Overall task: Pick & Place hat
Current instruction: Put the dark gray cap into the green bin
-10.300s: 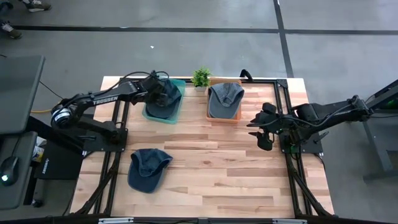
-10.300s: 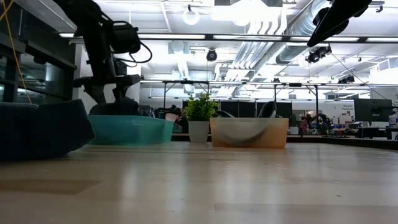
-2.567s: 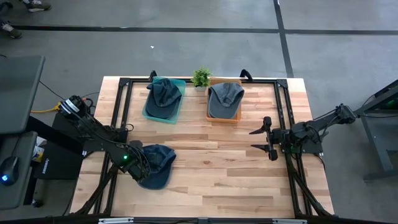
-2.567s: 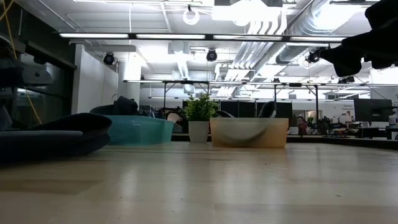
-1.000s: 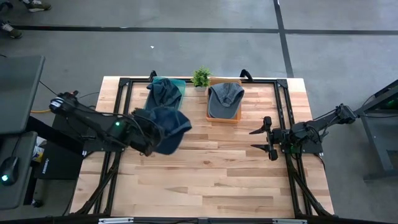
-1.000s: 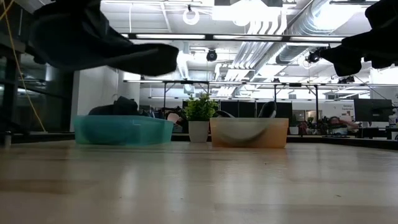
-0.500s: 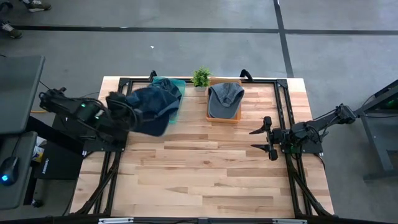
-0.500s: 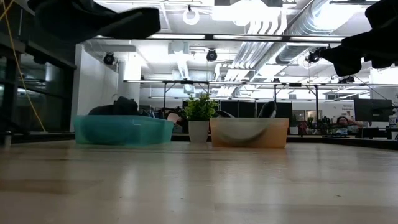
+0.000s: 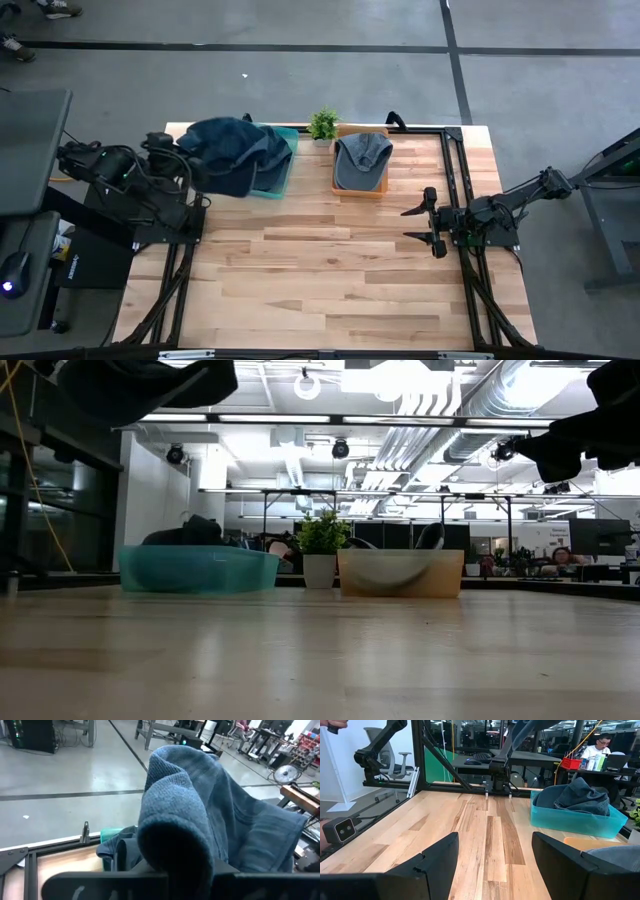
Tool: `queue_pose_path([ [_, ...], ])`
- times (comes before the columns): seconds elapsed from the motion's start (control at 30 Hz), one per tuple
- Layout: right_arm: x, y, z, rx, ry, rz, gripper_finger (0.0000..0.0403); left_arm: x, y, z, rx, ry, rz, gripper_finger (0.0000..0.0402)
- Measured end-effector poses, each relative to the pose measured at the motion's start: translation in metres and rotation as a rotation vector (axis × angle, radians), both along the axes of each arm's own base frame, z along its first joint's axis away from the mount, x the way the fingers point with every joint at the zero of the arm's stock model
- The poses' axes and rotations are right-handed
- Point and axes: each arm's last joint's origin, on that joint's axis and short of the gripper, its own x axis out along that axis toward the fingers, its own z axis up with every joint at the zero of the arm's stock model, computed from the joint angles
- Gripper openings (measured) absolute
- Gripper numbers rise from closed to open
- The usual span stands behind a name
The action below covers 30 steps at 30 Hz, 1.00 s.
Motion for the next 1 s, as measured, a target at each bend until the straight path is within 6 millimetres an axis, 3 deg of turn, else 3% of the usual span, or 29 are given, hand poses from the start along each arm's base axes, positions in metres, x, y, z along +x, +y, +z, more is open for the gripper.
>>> queue_pose_path([
  [0.6, 0.000, 0.000, 0.000, 0.000, 0.000, 0.000, 0.0247, 0.022, -0.010, -0.036, -0.020, 0.015, -0.011, 0.0000],
  [0.83, 0.000, 0.000, 0.000, 0.000, 0.000, 0.000, 0.0247, 0.038, -0.017, -0.036, -0.040, -0.013, -0.093, 0.0000],
  [1.0, 0.000, 0.000, 0.000, 0.000, 0.000, 0.000, 0.0247, 0.053, -0.011, -0.034, -0.085, 0.020, -0.102, 0.0000],
])
